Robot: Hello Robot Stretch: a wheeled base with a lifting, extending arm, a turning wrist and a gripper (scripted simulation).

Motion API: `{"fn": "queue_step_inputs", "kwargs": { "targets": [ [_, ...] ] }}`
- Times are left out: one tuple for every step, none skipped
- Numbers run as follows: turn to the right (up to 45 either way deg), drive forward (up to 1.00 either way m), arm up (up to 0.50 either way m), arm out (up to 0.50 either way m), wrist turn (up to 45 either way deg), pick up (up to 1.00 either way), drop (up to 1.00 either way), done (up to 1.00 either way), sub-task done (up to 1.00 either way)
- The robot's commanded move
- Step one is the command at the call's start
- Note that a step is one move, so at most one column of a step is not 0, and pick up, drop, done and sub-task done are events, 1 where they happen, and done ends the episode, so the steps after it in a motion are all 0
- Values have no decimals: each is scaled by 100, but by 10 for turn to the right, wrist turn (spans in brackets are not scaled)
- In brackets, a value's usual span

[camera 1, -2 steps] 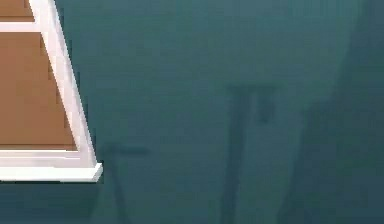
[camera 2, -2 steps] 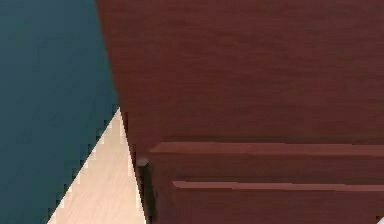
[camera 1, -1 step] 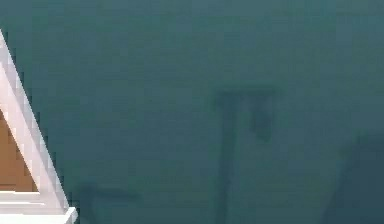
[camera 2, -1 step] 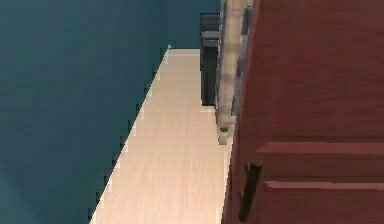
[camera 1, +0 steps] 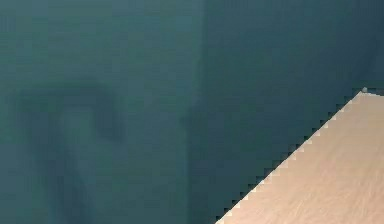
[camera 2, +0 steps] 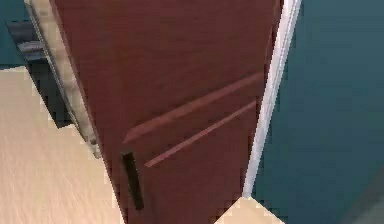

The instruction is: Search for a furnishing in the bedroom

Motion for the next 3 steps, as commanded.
{"fn": "queue_step_inputs", "kwargs": {
  "targets": [
    [0, 40, 0, 0, 0, 0, 0, 0, 0],
    [450, 0, 0, 0, 0, 0, 0, 0, 0],
    [0, 45, 0, 0, 0, 0, 0, 0, 0]
  ]
}}
